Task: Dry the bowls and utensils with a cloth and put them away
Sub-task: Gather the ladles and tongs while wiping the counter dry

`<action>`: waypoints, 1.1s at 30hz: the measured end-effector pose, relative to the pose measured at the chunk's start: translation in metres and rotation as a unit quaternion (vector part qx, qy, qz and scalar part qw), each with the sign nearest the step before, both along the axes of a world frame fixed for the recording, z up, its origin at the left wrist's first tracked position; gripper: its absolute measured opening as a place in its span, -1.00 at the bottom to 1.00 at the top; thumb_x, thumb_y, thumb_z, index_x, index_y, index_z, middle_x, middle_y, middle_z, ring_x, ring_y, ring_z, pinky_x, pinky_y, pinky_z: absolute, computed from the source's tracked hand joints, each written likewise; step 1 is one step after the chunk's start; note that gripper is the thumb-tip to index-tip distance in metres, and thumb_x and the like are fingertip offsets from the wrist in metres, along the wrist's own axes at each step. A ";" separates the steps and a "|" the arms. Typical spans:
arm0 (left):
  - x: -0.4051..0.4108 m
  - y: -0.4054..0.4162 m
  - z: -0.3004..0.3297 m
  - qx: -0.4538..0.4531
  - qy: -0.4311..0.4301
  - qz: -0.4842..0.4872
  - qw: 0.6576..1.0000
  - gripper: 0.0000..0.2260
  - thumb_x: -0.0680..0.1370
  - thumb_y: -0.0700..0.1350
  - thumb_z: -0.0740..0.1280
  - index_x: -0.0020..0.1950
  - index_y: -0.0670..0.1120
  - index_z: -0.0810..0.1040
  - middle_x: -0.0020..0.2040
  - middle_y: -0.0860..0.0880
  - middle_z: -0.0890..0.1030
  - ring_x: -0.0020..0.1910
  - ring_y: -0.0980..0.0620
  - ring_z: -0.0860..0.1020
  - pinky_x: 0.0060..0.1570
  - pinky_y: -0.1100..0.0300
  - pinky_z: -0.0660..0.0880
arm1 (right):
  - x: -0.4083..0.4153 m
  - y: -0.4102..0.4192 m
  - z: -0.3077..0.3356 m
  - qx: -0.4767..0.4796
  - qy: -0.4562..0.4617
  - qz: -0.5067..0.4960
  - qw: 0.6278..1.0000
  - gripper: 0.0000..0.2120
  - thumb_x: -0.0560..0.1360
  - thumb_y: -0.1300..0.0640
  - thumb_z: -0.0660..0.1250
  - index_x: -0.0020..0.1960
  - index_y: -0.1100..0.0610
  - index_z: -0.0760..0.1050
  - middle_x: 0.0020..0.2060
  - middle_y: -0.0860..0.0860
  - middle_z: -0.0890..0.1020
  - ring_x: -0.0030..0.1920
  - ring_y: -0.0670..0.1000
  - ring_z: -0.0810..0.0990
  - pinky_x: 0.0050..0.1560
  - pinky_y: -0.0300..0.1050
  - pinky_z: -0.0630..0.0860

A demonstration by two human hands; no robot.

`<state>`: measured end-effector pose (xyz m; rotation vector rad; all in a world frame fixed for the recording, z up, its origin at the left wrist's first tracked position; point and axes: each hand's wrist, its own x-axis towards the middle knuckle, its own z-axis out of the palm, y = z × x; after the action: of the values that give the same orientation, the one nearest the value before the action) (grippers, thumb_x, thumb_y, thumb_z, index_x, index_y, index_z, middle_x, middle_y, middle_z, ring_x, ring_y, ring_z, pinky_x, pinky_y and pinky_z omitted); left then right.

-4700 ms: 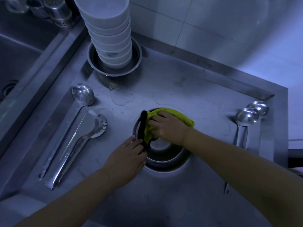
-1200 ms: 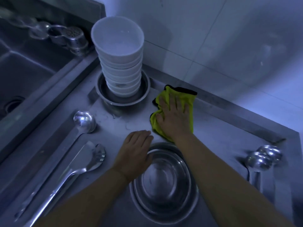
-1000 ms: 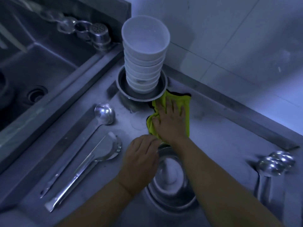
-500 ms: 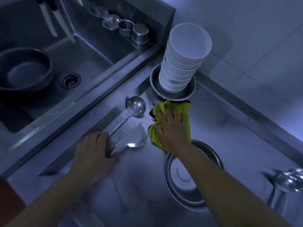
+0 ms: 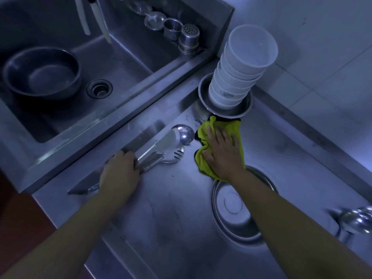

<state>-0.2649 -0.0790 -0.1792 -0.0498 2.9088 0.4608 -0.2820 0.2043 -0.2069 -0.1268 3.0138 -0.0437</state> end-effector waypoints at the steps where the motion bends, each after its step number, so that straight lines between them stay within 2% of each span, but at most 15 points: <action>1: 0.000 -0.002 0.003 0.018 -0.008 0.007 1.000 -0.87 0.52 -0.08 0.31 -0.10 -0.13 0.44 -0.06 -0.13 0.44 -0.15 -0.18 0.48 -0.16 0.02 0.40 | 0.000 0.000 0.000 0.001 -0.002 -0.003 1.000 -0.29 0.50 -0.22 -0.12 0.57 0.06 -0.07 0.52 0.10 0.19 0.50 0.14 0.13 0.44 0.20 0.02; 4: -0.002 -0.011 0.017 0.073 -0.004 0.021 0.997 -0.92 0.55 -0.13 0.24 -0.09 -0.13 0.42 -0.11 -0.07 0.39 -0.29 -0.08 0.42 -0.28 0.07 0.39 | 0.001 -0.006 0.002 0.010 -0.008 -0.021 1.000 -0.25 0.47 -0.23 -0.18 0.57 0.09 -0.17 0.53 0.11 0.13 0.52 0.12 0.07 0.46 0.20 -0.01; 6: -0.010 -0.022 0.028 0.081 0.002 0.030 0.996 -0.93 0.54 -0.15 0.26 -0.11 -0.12 0.42 -0.15 -0.04 0.37 -0.32 -0.06 0.40 -0.32 0.08 0.35 | -0.002 -0.017 0.002 0.018 -0.008 -0.047 0.999 -0.24 0.45 -0.21 -0.18 0.57 0.12 -0.12 0.53 0.13 0.13 0.52 0.15 0.08 0.45 0.23 0.02; 8: -0.024 -0.033 0.039 0.087 0.011 0.029 0.996 -0.88 0.52 -0.16 0.27 -0.19 -0.13 0.39 -0.22 -0.04 0.36 -0.32 -0.10 0.43 -0.33 0.07 0.34 | -0.008 -0.034 0.002 0.021 -0.011 -0.066 0.998 -0.24 0.44 -0.20 -0.18 0.57 0.13 -0.06 0.53 0.15 0.13 0.51 0.17 0.11 0.44 0.26 0.04; 10: -0.042 -0.044 0.050 0.103 0.022 0.025 0.994 -0.84 0.50 -0.17 0.29 -0.25 -0.14 0.37 -0.29 -0.03 0.36 -0.30 -0.13 0.43 -0.32 0.09 0.27 | -0.019 -0.053 0.002 0.016 -0.021 -0.073 0.997 -0.23 0.43 -0.20 -0.23 0.57 0.12 -0.10 0.54 0.14 0.08 0.51 0.18 0.08 0.44 0.26 -0.01; 14: -0.078 -0.062 0.064 0.101 0.047 0.037 0.993 -0.80 0.53 -0.13 0.26 -0.26 -0.09 0.32 -0.24 -0.08 0.40 -0.25 -0.11 0.36 -0.24 0.09 0.24 | -0.058 -0.091 0.004 0.013 -0.015 -0.102 0.995 -0.22 0.42 -0.19 -0.31 0.57 0.14 -0.16 0.54 0.13 0.06 0.48 0.18 0.10 0.43 0.23 -0.03; 17: -0.099 -0.081 0.067 0.109 0.059 0.027 0.992 -0.72 0.54 -0.11 0.26 -0.32 -0.05 0.24 -0.32 -0.04 0.33 -0.28 -0.13 0.35 -0.26 0.07 0.24 | -0.088 -0.118 0.005 -0.011 0.013 -0.139 0.990 -0.27 0.49 -0.17 -0.26 0.56 0.21 -0.15 0.51 0.18 0.16 0.46 0.20 0.17 0.41 0.20 0.07; 22: -0.123 -0.120 0.068 0.118 0.054 0.039 0.991 -0.73 0.52 -0.04 0.28 -0.32 -0.09 0.30 -0.30 -0.10 0.40 -0.32 -0.16 0.41 -0.29 0.05 0.32 | -0.136 -0.138 0.006 -0.093 0.050 -0.204 0.973 -0.34 0.62 -0.10 0.02 0.56 0.19 -0.15 0.54 0.20 -0.02 0.52 0.19 0.03 0.49 0.13 0.00; 26: -0.133 -0.147 0.066 0.122 0.062 0.036 0.990 -0.74 0.51 -0.02 0.26 -0.32 -0.07 0.29 -0.29 -0.13 0.43 -0.35 -0.17 0.46 -0.30 0.01 0.40 | -0.162 -0.140 0.009 -0.119 0.069 -0.251 0.958 -0.35 0.58 -0.04 0.09 0.58 0.10 -0.08 0.56 0.13 -0.04 0.54 0.15 -0.03 0.50 0.12 -0.01; 33: -0.130 -0.172 0.068 0.124 0.072 0.044 0.989 -0.70 0.53 -0.07 0.28 -0.34 -0.07 0.26 -0.32 -0.06 0.35 -0.38 -0.03 0.31 -0.32 0.09 0.18 | -0.136 -0.181 0.007 -0.122 0.086 -0.273 0.950 -0.35 0.56 0.03 0.11 0.57 0.15 -0.04 0.56 0.11 0.01 0.53 0.16 -0.02 0.51 0.12 -0.08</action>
<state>-0.3953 -0.2513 -0.1108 -0.1142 2.9729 0.8711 -0.4182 0.0231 -0.2003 0.7173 3.0947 -0.4780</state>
